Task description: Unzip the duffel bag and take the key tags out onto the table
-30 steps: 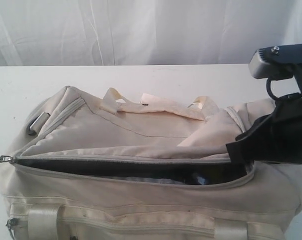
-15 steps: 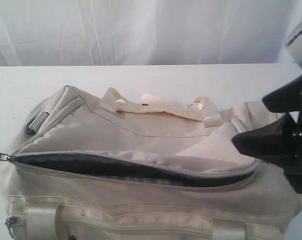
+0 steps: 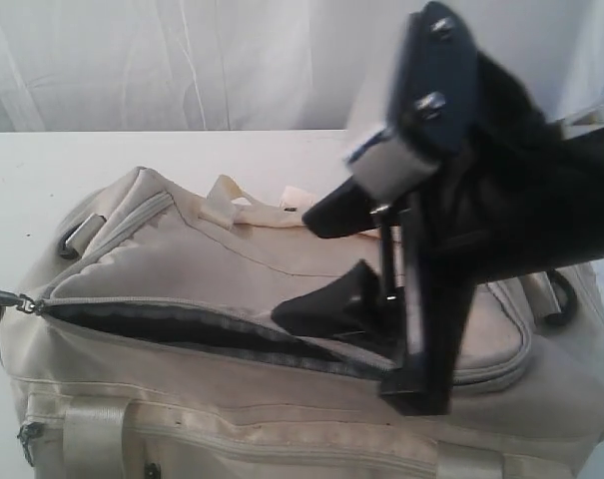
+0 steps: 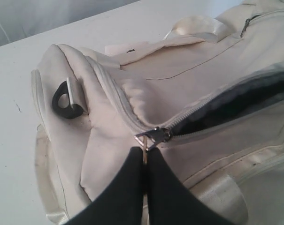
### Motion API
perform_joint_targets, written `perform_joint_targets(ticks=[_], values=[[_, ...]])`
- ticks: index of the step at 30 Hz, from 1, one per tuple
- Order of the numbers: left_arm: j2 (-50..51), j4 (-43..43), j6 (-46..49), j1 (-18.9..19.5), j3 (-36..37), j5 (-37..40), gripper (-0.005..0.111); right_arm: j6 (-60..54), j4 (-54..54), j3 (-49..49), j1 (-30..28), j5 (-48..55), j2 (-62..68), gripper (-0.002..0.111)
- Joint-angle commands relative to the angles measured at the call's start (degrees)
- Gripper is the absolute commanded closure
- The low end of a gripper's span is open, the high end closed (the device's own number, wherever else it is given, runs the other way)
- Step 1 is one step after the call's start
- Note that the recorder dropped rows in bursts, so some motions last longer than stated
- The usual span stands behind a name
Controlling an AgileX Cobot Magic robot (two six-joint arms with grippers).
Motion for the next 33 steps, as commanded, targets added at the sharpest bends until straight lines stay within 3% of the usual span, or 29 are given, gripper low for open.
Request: perform_joint_targets(ticks=[1,5,10,14,19,27,33], values=[[-0.75,2.05,0.39,0.17,-0.68,-1.53,0.107,-4.98,1.41,-0.22,8.42,-16.76,7.17,0.045],[-0.75,2.05,0.39,0.17,-0.68,-2.01,0.107,-4.98,2.13,-0.74,15.35,-30.56,14.60,0.045],[-0.75,1.93,0.39,0.17,-0.68,-2.10,0.107,-6.51,1.87,-3.21,20.09,-34.17,20.41,0.046],[-0.75,1.93,0.39,0.17,-0.68,-2.84,0.107,-6.51,1.87,-6.89,22.65,-35.85,23.04,0.068],[-0.75,4.87,0.39,0.17,-0.68,-2.01,0.107,-6.51,1.87,-7.86,23.38,-34.70,23.76,0.107],[-0.64,13.19,-3.59,0.17,-0.68,10.55,0.107,-8.16,1.45,-7.86,23.38,-28.11,21.49,0.108],[-0.64,16.94,-5.54,0.17,-0.68,8.83,0.107,-9.09,1.33,-7.86,23.38,-26.07,19.15,0.108]])
